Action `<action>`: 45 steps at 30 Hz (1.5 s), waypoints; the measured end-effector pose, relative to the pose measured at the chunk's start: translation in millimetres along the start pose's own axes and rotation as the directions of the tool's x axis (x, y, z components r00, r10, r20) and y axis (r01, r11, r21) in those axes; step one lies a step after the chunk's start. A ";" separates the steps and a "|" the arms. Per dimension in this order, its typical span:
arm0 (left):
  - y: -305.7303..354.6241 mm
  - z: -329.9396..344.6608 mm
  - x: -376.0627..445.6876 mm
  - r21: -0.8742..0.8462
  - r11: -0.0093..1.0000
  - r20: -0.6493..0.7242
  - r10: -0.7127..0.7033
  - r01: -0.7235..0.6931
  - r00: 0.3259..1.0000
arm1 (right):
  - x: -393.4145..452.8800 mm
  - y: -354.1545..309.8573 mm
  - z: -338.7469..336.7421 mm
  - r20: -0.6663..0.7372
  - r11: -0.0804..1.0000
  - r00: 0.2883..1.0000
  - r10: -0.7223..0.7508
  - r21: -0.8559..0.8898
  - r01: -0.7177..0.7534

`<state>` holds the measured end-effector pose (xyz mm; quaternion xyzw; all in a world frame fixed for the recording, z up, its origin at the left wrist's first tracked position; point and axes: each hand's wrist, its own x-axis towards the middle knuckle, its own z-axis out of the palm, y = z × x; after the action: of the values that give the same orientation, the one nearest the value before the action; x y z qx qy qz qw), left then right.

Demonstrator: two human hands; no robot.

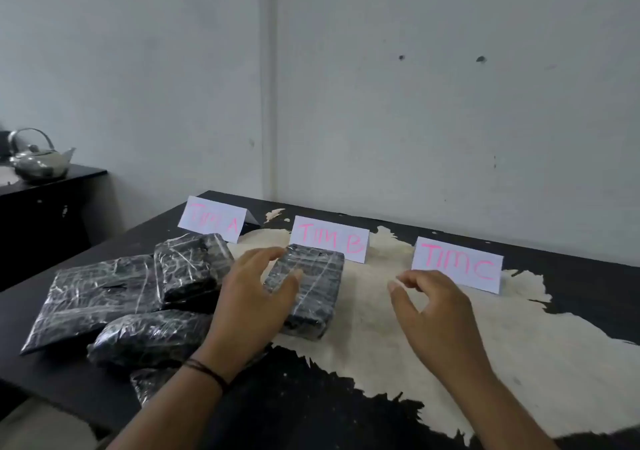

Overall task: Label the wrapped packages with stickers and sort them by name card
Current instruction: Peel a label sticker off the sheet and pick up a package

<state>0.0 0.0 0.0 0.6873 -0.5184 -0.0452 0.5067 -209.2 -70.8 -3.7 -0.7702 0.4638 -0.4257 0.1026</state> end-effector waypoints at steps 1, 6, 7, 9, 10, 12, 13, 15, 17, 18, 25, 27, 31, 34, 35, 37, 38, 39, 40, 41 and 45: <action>-1.0 1.8 -0.3 -0.017 1.000 -0.019 -0.006 0.005 1.000 | 0.1 1.4 4.7 -0.015 0.999 1.000 0.017 0.037 -0.017; -16.7 18.9 3.8 0.004 1.000 -0.083 0.000 0.000 0.997 | -3.1 18.8 34.3 -0.074 0.990 0.997 0.036 0.138 -0.026; -19.4 21.7 3.9 0.011 1.000 -0.092 0.001 0.000 0.996 | -6.1 24.1 39.4 -0.090 0.987 0.995 0.043 0.157 -0.028; -23.8 26.4 4.2 0.026 1.000 -0.115 0.007 -0.004 0.993 | -9.8 32.2 46.3 -0.103 0.987 0.994 0.044 0.161 -0.026; -26.2 28.7 4.1 0.023 1.000 -0.121 0.003 0.000 0.993 | -10.4 35.9 49.3 -0.097 0.987 0.994 0.043 0.159 -0.027; -30.3 32.4 5.2 0.016 1.000 -0.127 -0.011 0.014 0.992 | -10.7 40.0 54.3 -0.070 0.989 0.997 0.014 0.146 -0.004; -32.2 33.6 5.8 0.012 1.000 -0.130 -0.014 0.015 0.991 | -11.4 40.0 56.4 -0.053 0.988 0.999 0.004 0.152 0.004; -35.4 35.7 6.7 0.009 1.000 -0.137 -0.014 0.016 0.991 | -14.2 39.8 60.6 -0.010 0.986 1.000 -0.011 0.164 0.012; -37.1 38.1 6.2 0.017 1.000 -0.144 -0.018 0.020 0.989 | -17.6 39.3 63.9 0.053 0.987 0.998 -0.013 0.158 0.005; -38.2 39.1 5.5 0.017 0.999 -0.145 -0.027 0.030 0.989 | -18.8 39.8 64.4 0.077 0.987 0.997 -0.007 0.158 -0.005; -43.9 42.0 3.4 0.018 0.992 -0.102 -0.121 0.123 0.987 | -22.8 34.9 60.8 0.089 0.982 0.996 -0.001 0.189 -0.016; -45.6 41.9 1.1 0.010 0.983 -0.068 -0.180 0.181 0.981 | -25.8 29.8 61.3 0.124 0.981 0.992 -0.010 0.194 -0.014; -47.9 41.7 3.0 -0.035 0.958 -0.042 -0.287 0.286 0.957 | -28.5 20.8 62.2 0.159 0.985 0.987 -0.031 0.171 0.003; -49.6 41.1 5.1 -0.045 0.949 -0.009 -0.312 0.311 0.950 | -30.4 18.1 62.5 0.204 0.987 0.979 -0.022 0.158 -0.011; -49.1 40.9 5.1 -0.037 0.952 -0.002 -0.303 0.303 0.953 | -30.9 17.2 62.0 0.224 0.987 0.974 -0.020 0.158 -0.016; -49.5 40.2 5.0 -0.045 0.956 0.000 -0.292 0.291 0.957 | -31.3 13.9 60.9 0.278 0.985 0.961 -0.009 0.169 -0.040; -50.3 39.8 5.0 -0.057 0.954 0.005 -0.294 0.294 0.956 | -31.2 12.4 60.5 0.305 0.983 0.952 -0.002 0.175 -0.054; -51.8 39.9 5.3 -0.063 0.954 0.007 -0.294 0.294 0.956 | -31.1 11.3 60.4 0.328 0.981 0.945 0.004 0.181 -0.067; -52.4 39.8 5.1 -0.069 0.953 0.014 -0.295 0.295 0.955 | -31.1 10.8 60.7 0.348 0.979 0.937 0.012 0.185 -0.081; -52.8 39.8 5.2 -0.078 0.951 0.015 -0.298 0.298 0.954 | -30.5 10.7 61.0 0.367 0.977 0.930 0.023 0.189 -0.098; -52.0 38.7 4.7 -0.122 0.944 0.049 -0.302 0.306 0.952 | -30.1 9.6 65.0 0.414 0.974 0.909 0.051 0.180 -0.136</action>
<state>14.1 -31.3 -55.2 0.7242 -0.4098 -0.1663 0.5291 -172.7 -67.4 -65.9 -0.8040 0.4224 -0.2960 0.2959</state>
